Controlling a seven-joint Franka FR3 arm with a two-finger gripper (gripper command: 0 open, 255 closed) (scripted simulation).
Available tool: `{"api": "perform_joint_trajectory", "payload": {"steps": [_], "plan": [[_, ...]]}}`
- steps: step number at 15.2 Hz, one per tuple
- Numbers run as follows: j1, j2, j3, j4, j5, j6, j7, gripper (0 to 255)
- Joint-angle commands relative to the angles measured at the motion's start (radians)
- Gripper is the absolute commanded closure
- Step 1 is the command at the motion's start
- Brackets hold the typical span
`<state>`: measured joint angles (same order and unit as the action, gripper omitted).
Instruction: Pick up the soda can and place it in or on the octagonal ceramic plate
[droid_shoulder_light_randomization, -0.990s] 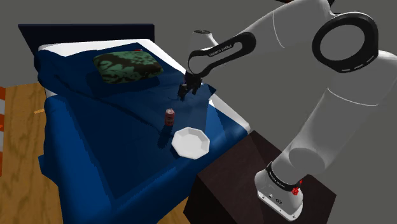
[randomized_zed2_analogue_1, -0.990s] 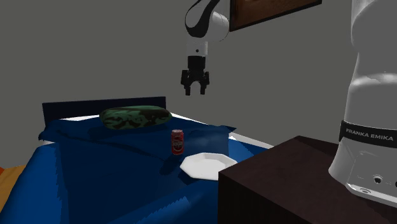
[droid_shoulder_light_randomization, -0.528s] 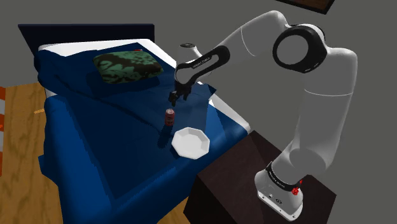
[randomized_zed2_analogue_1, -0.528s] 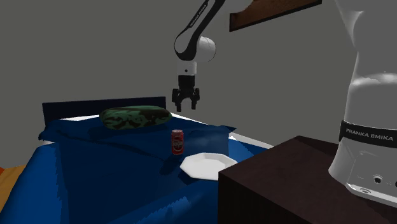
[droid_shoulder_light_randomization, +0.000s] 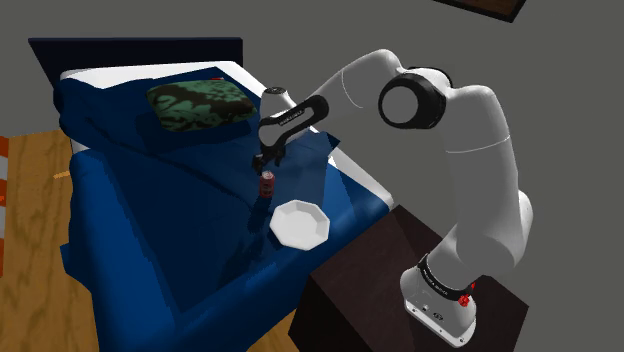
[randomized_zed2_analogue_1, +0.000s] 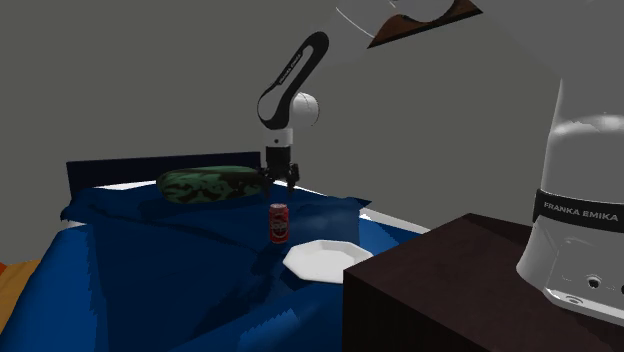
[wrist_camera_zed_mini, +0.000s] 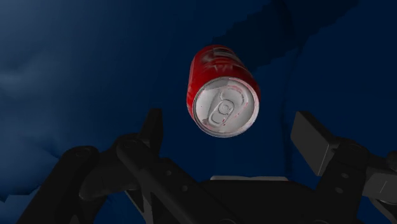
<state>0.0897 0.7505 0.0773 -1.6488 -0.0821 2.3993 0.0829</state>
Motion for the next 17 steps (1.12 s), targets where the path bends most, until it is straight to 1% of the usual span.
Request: {"api": "perform_joint_trajectory", "payload": {"steps": [1,8,15,16,17], "plan": [[0.005,0.051,-0.003,0.042,-0.003,0.006,0.004,0],[0.009,0.121,-0.008,0.068,-0.007,0.052,0.006,0],[0.009,0.121,-0.008,0.068,-0.007,0.051,0.006,0],[0.009,0.121,-0.008,0.068,-0.007,0.051,0.006,255],[0.009,0.121,-0.008,0.068,-0.007,0.051,0.006,255]]}}
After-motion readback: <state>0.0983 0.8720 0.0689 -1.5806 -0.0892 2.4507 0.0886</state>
